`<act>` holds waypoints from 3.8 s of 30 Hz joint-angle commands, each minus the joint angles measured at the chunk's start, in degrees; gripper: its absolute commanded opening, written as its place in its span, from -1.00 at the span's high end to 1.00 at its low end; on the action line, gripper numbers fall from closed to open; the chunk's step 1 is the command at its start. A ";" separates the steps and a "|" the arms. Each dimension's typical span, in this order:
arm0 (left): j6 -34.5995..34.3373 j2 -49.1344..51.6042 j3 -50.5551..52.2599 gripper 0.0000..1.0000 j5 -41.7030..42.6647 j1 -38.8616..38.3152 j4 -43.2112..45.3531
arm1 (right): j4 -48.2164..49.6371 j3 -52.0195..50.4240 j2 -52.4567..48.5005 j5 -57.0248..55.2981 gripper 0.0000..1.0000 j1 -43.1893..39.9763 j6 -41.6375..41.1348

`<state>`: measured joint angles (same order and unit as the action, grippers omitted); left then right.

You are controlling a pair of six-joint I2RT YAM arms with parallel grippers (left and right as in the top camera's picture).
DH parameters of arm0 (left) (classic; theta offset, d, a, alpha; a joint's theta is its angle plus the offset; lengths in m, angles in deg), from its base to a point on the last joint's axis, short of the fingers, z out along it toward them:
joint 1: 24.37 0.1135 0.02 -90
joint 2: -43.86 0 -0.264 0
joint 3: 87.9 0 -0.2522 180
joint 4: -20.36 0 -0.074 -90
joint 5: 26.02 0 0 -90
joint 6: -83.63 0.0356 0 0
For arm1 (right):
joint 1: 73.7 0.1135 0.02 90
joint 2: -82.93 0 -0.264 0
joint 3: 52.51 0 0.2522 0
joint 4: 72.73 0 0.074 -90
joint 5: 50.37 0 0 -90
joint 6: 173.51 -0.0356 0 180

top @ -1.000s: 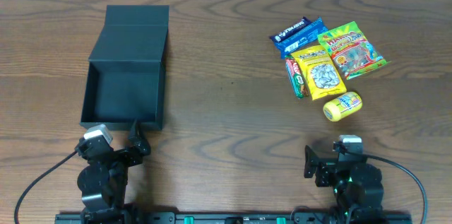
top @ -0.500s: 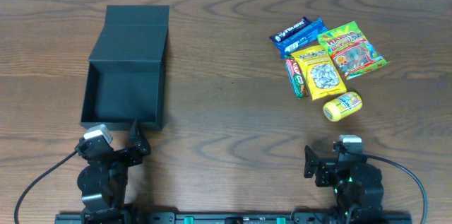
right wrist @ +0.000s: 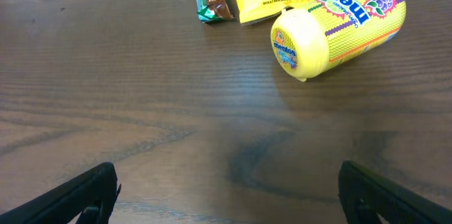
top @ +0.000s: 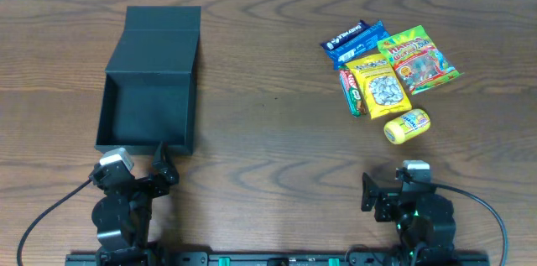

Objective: Pack container

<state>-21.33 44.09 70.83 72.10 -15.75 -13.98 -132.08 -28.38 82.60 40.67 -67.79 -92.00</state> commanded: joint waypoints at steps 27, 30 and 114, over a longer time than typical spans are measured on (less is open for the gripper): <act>7.78 33.51 -15.50 -0.91 0.46 0.35 24.48 | -0.02 -0.31 -0.15 -0.63 -0.98 0.07 0.66; 7.69 45.55 -23.54 -0.91 1.05 0.22 24.22 | -0.02 -0.31 -0.15 -0.63 -0.98 0.07 0.66; -12.87 112.08 -74.29 0.90 -8.92 -41.00 5.44 | -0.02 -0.31 -0.15 -0.63 -0.99 0.07 0.66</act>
<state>-30.27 153.22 1.96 65.85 -53.97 -7.38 -132.06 -28.42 82.29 40.65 -67.79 -92.00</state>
